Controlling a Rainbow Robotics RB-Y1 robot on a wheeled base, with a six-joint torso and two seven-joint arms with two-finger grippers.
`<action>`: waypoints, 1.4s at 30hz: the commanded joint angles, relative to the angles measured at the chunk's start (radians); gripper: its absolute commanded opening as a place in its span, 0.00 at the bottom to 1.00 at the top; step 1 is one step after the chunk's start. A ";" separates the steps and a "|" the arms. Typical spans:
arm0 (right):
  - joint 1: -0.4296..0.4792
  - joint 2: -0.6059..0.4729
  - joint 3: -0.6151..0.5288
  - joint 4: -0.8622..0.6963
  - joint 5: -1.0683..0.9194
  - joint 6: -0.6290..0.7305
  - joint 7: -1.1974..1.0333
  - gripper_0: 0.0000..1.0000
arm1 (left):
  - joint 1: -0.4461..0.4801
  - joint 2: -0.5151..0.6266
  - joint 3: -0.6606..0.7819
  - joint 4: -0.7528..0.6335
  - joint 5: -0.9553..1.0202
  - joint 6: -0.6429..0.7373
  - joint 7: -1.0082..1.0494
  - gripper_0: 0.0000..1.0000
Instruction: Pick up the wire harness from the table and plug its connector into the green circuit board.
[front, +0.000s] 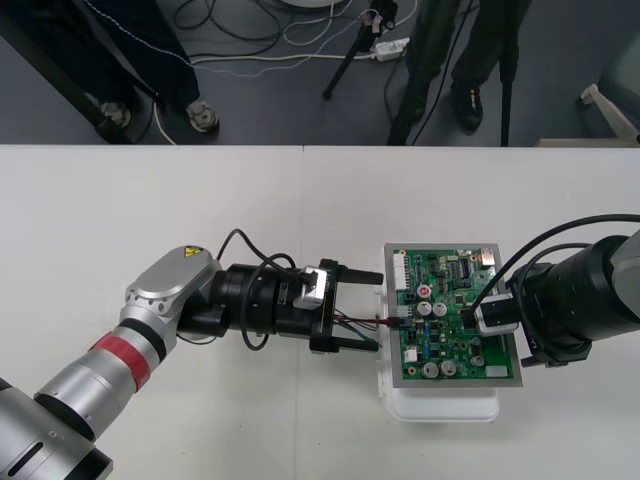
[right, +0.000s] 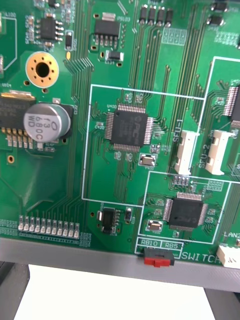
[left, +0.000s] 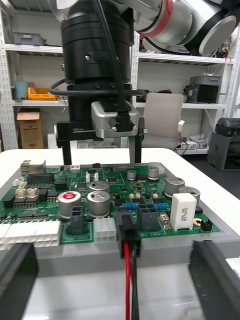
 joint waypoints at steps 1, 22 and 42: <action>-0.022 0.011 0.010 -0.016 0.017 -0.004 -0.053 1.00 | -0.013 0.051 -0.015 -0.019 0.051 -0.021 -0.037 1.00; 0.030 -0.139 -0.160 0.130 -0.182 0.010 0.003 1.00 | 0.220 0.304 0.181 -0.272 -0.096 -0.035 0.002 1.00; 0.122 -0.201 -0.479 0.193 -0.718 0.036 0.063 1.00 | 0.565 0.709 0.436 -0.863 -0.108 -0.033 0.450 1.00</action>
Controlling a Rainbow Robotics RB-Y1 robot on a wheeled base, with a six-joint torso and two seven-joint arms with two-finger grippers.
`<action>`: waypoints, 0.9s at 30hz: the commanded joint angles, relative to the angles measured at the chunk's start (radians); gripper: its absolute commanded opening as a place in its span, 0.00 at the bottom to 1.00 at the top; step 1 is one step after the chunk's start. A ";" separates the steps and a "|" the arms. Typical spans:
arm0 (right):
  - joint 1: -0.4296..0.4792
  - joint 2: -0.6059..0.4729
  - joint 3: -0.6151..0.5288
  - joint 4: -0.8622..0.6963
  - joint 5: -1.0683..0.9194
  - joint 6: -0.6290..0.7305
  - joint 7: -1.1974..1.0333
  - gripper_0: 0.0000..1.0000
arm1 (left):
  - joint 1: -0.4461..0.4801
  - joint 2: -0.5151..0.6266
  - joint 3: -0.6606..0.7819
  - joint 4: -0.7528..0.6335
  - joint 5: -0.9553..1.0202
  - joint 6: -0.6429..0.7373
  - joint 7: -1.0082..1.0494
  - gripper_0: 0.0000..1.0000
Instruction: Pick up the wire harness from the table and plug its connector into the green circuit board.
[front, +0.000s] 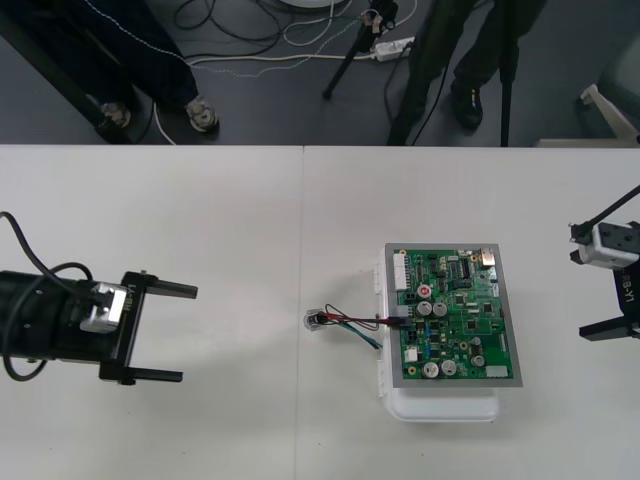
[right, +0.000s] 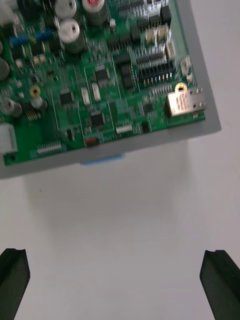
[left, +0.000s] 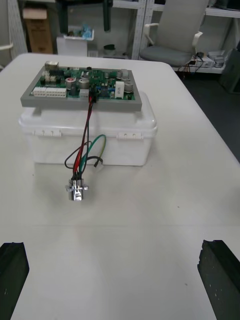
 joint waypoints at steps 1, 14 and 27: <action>0.010 -0.039 -0.079 0.021 -0.125 -0.005 0.061 1.00 | 0.083 0.123 0.101 -0.121 0.000 -0.030 0.040 1.00; 0.108 0.000 -0.206 -0.008 -0.413 0.075 0.191 1.00 | 0.100 0.320 0.229 -0.256 0.104 -0.023 0.247 1.00; 0.207 0.015 -0.259 -0.009 -0.528 0.075 0.423 1.00 | 0.086 0.450 0.247 -0.255 0.150 -0.017 0.268 1.00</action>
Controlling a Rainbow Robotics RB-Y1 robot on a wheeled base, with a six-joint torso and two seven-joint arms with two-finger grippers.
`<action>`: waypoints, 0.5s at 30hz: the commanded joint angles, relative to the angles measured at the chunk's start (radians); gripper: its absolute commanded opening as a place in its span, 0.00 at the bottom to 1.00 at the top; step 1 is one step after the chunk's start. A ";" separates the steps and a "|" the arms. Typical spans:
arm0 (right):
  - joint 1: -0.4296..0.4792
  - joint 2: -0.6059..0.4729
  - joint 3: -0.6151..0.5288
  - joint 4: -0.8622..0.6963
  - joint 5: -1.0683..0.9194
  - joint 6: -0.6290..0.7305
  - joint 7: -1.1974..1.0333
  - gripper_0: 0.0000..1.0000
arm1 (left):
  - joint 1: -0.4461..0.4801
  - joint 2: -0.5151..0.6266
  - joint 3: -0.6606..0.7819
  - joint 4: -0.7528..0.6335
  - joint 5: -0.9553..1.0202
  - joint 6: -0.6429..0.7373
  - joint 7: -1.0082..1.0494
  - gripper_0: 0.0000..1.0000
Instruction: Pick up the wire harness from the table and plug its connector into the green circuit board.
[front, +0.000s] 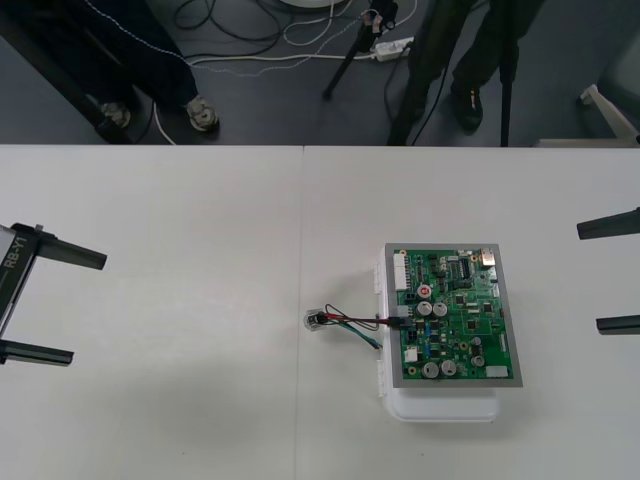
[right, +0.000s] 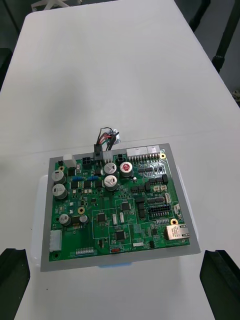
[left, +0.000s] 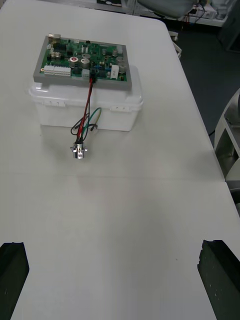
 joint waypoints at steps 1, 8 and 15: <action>0.056 0.006 -0.061 -0.023 -0.021 0.008 0.126 1.00 | -0.015 0.046 0.038 -0.022 0.009 -0.017 0.008 1.00; 0.053 0.006 -0.070 -0.017 -0.026 0.008 0.151 1.00 | -0.015 0.046 0.038 -0.022 0.009 -0.017 0.008 1.00; 0.049 0.007 -0.073 -0.018 -0.073 0.005 0.143 1.00 | -0.015 0.046 0.038 -0.022 0.009 -0.017 0.008 1.00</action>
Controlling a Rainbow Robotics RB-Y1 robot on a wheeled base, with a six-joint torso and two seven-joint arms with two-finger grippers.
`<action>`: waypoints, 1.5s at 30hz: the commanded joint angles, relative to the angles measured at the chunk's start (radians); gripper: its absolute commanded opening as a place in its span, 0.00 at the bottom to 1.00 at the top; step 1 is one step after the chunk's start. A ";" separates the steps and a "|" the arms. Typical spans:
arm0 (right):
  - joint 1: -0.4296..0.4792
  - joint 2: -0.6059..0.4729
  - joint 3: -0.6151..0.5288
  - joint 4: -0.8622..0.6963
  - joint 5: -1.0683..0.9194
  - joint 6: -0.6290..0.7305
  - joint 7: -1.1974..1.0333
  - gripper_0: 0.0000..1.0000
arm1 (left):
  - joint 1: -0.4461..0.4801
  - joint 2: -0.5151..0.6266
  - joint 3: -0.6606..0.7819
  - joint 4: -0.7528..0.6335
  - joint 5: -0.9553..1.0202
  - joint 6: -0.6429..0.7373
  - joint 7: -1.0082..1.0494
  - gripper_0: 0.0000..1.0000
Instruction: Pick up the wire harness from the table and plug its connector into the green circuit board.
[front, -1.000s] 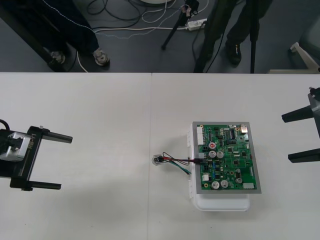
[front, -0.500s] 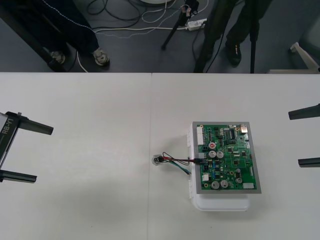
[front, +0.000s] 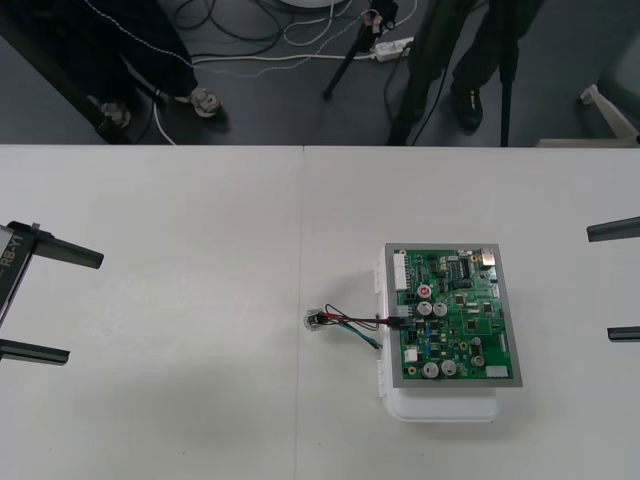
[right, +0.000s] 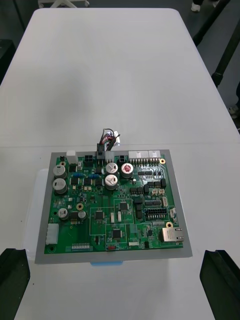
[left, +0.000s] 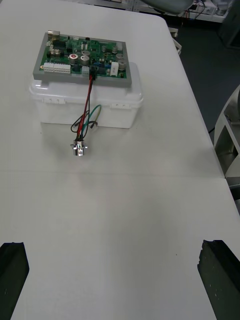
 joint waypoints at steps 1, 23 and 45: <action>0.007 0.005 -0.042 -0.018 -0.041 0.001 0.028 1.00 | -0.015 0.037 0.035 -0.022 0.009 -0.017 0.008 1.00; 0.007 0.034 -0.041 -0.010 -0.043 -0.022 0.025 1.00 | -0.015 0.037 0.035 -0.022 0.009 -0.017 0.008 1.00; 0.007 0.034 -0.041 -0.010 -0.043 -0.022 0.025 1.00 | -0.015 0.037 0.035 -0.022 0.009 -0.017 0.008 1.00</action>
